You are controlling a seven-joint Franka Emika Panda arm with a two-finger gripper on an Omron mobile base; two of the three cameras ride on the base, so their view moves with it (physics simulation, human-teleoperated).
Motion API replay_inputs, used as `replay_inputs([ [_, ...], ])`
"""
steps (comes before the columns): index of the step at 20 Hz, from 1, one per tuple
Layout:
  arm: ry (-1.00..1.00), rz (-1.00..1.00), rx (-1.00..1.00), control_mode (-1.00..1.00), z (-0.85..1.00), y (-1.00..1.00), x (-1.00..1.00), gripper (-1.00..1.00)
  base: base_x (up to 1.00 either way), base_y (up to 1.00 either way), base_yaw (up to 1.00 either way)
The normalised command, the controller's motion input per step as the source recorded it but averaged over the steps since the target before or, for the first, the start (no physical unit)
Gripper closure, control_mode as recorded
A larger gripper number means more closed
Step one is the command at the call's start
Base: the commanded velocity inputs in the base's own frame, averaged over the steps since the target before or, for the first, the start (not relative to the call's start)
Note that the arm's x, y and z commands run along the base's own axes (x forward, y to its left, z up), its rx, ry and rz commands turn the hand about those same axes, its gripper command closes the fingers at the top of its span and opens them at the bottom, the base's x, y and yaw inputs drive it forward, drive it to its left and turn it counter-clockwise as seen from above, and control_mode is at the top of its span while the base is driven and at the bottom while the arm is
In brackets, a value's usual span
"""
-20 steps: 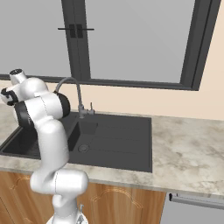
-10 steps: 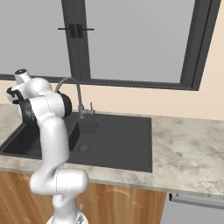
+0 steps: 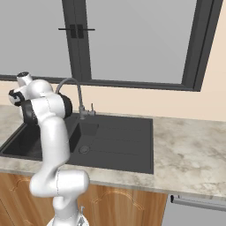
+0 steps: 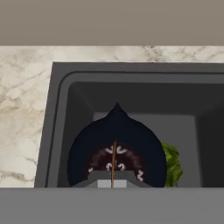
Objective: Pick the teapot and jar and place them in the sink. Then turn on the water.
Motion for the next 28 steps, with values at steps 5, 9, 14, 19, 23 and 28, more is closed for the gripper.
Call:
replay_inputs([
  [5, 0.02, 0.0, 0.0, -1.0, -0.2, 0.0, 0.06, 1.0, 0.0, 0.0, 0.0],
  [9, 0.02, 0.0, 0.0, -1.0, -0.19, 0.01, 0.07, 1.0, 0.0, 0.0, 0.0],
  [14, 0.01, 0.0, 0.0, -1.0, -0.21, 0.03, 0.07, 1.0, 0.0, 0.0, 0.0],
  [19, 0.01, 0.0, 0.0, -1.0, -0.16, 0.05, 0.11, 1.0, 0.0, 0.0, 0.0],
  [23, 0.01, 0.0, 0.0, -1.0, -0.13, 0.05, 0.13, 1.0, 0.0, 0.0, 0.0],
  [28, 0.06, 0.0, 0.0, -1.0, -0.1, 0.0, 0.01, 1.0, 0.0, 0.0, 0.0],
])
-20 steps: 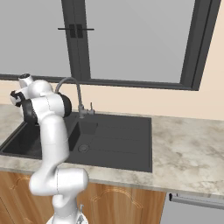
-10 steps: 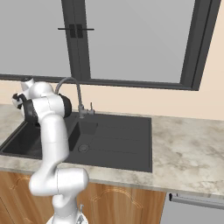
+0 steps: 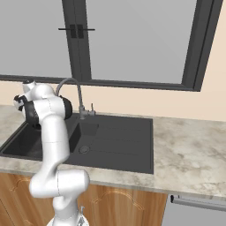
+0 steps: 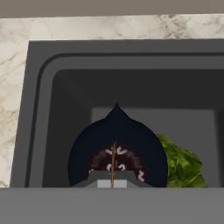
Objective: Pick the teapot and jar and place them in the sink. Then turn on the water.
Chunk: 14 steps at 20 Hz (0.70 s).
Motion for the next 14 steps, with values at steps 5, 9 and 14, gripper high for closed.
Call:
replay_inputs([
  [5, 0.02, 0.0, 0.0, -1.0, -0.1, 0.0, 0.0, 1.0, 0.0, 0.0, 0.0],
  [9, 0.0, 0.0, 0.0, -1.0, -0.16, 0.0, 0.01, 1.0, 0.0, 0.0, 0.0],
  [14, 0.0, 0.0, 0.0, -1.0, -0.07, 0.0, 0.0, 1.0, 0.0, 0.0, 0.0],
])
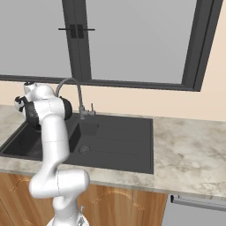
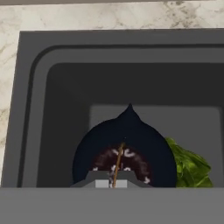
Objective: Pick the teapot and jar and place them in the sink. Then turn on the water.
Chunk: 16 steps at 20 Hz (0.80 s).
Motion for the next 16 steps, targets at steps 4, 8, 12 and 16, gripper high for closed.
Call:
replay_inputs([
  [4, 0.0, 0.0, 0.0, -1.0, 0.0, 0.0, 0.0, 1.0, 0.0, 0.0, 0.0],
  [8, 0.0, 0.0, 0.0, -1.0, 0.0, 0.0, 0.0, 1.0, 0.0, 0.0, 0.0],
  [12, 0.0, 0.0, 0.0, -1.0, 0.0, 0.0, 0.0, 1.0, 0.0, 0.0, 0.0],
  [16, 0.0, 0.0, 0.0, -1.0, 0.0, 0.0, 0.0, -1.0, 0.0, 0.0, 0.0],
])
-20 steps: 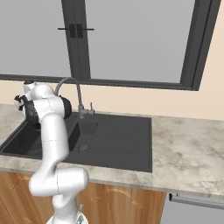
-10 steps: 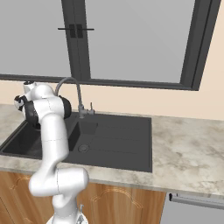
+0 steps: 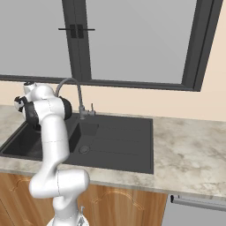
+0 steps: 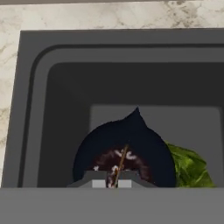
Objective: Pick the teapot and jar and place them in the sink. Then turn on the water.
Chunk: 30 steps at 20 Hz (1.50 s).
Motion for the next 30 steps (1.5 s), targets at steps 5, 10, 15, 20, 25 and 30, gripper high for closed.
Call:
replay_inputs([
  [5, 0.0, 0.0, 0.0, -1.0, 0.0, 0.0, 0.0, -1.0, 0.0, 0.0, 0.0],
  [10, 0.0, 0.0, 0.0, -1.0, 0.0, 0.0, 0.0, -1.0, 0.0, 0.0, 0.0],
  [15, 0.0, 0.0, 0.0, -1.0, 0.0, 0.0, -0.04, -1.0, 0.0, 0.0, 0.0],
  [20, 0.0, 0.0, 0.0, -1.0, 0.21, -0.01, -0.19, -1.0, 0.0, 0.0, 0.0],
  [25, -0.01, 0.0, 0.0, -1.0, 0.43, 0.0, -0.01, -1.0, 0.0, 0.0, 0.0],
  [30, 0.0, 0.0, 0.0, -1.0, 0.42, 0.0, 0.0, -1.0, 0.0, 0.0, 0.0],
])
